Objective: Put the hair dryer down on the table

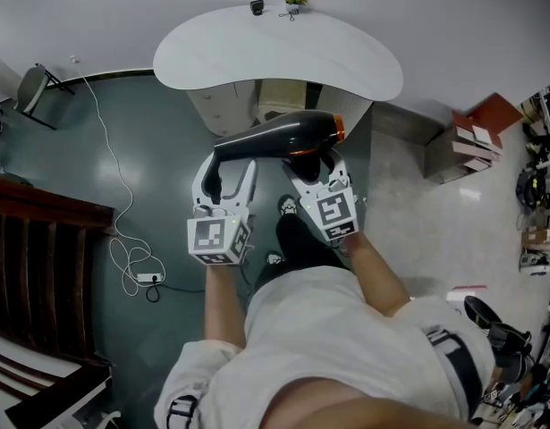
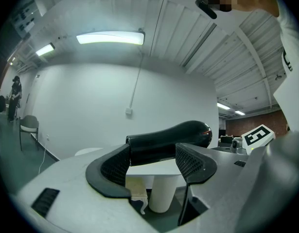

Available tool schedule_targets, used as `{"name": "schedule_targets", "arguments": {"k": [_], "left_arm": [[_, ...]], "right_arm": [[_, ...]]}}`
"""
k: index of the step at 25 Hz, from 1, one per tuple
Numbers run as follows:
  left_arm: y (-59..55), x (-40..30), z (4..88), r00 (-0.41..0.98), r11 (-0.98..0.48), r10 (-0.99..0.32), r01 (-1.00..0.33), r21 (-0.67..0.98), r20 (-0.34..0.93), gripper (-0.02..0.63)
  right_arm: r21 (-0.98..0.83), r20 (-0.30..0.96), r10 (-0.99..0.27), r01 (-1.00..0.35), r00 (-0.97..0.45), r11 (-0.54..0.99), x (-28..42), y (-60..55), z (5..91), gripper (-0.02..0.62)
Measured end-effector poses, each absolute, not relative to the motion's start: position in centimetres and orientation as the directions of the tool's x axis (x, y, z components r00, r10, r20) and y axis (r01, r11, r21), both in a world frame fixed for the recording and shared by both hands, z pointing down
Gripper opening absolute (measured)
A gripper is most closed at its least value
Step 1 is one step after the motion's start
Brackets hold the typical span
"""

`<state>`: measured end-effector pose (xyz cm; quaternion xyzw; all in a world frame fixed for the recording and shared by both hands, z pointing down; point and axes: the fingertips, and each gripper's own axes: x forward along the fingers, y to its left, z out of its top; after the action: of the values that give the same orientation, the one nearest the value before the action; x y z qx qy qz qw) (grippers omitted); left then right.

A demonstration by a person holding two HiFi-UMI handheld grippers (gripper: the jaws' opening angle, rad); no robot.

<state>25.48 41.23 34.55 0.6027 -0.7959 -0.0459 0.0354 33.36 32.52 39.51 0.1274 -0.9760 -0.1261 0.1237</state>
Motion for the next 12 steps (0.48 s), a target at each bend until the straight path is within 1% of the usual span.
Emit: {"name": "schedule_targets", "arguments": {"k": [12], "left_arm": [[36.8, 19.3, 34.7, -0.274, 0.273, -0.962, -0.956, 0.11, 0.003, 0.307]], "right_arm": [[0.272, 0.206, -0.277, -0.217, -0.938, 0.938, 27.2, 28.1, 39.7, 0.281]]}}
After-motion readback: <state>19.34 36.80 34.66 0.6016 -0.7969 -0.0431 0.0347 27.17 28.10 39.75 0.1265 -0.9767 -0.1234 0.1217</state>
